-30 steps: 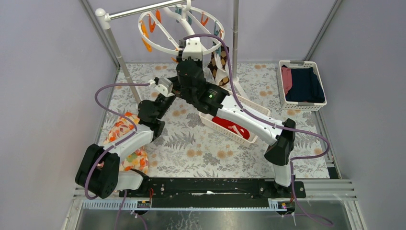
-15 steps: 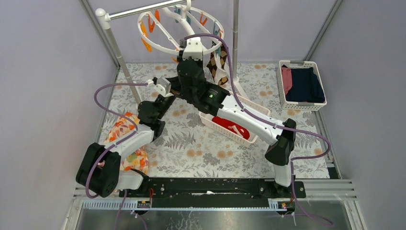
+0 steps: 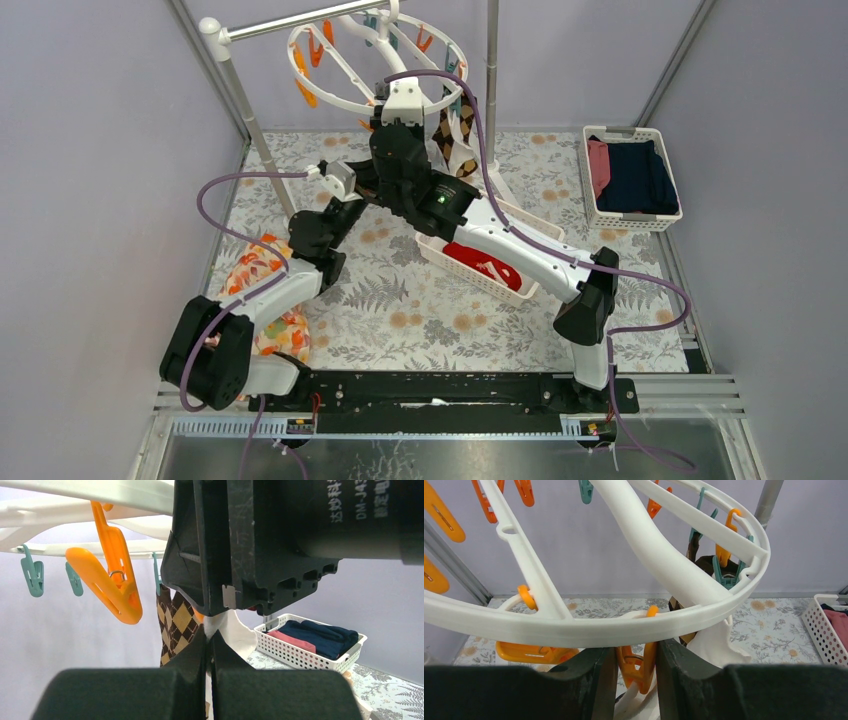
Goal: Clip the socks to the hanger
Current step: Clamp the sock onto the hanger.
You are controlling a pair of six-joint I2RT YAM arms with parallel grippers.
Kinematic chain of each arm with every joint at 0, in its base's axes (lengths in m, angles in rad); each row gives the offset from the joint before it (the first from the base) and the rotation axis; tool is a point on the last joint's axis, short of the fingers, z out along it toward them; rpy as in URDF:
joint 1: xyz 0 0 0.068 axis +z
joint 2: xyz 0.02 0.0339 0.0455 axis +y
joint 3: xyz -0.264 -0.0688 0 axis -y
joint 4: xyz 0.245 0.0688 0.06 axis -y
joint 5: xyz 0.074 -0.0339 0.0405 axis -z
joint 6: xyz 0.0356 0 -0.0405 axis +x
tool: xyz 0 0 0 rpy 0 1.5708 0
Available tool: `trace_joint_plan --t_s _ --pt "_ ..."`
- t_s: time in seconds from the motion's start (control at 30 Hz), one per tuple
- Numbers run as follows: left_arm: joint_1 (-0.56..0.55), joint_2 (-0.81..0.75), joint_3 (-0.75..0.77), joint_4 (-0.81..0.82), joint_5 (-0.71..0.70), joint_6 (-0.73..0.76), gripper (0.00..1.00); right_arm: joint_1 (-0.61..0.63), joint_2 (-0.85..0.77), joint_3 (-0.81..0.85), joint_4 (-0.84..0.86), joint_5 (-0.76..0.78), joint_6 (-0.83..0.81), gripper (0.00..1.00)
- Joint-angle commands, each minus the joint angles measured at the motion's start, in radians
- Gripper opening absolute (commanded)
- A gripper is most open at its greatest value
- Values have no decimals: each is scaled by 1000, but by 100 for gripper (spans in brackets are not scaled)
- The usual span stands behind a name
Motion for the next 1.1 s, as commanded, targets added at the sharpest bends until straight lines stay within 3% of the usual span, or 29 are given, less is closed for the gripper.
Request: trace_joint_plan --t_s 0.0,0.13,0.33,0.7,0.93,1.07 --pt "11 14 9 70 0 -6 0 -10 -47 5 8 -10 14 31" --pt "12 20 9 70 4 -13 0 -10 -49 5 6 -12 14 48" --pt "10 26 9 70 10 -19 0 -10 -53 3 -2 -22 14 66" --pt "11 9 3 49 -9 -24 0 -10 -101 -27 -39 -46 66 76" --pt "11 -7 -12 33 -16 -47 35 -10 -182 -97 -50 -88 87 83" --pt "11 -28 -25 6 -10 -54 48 -10 -222 -131 -51 -120 86 84"
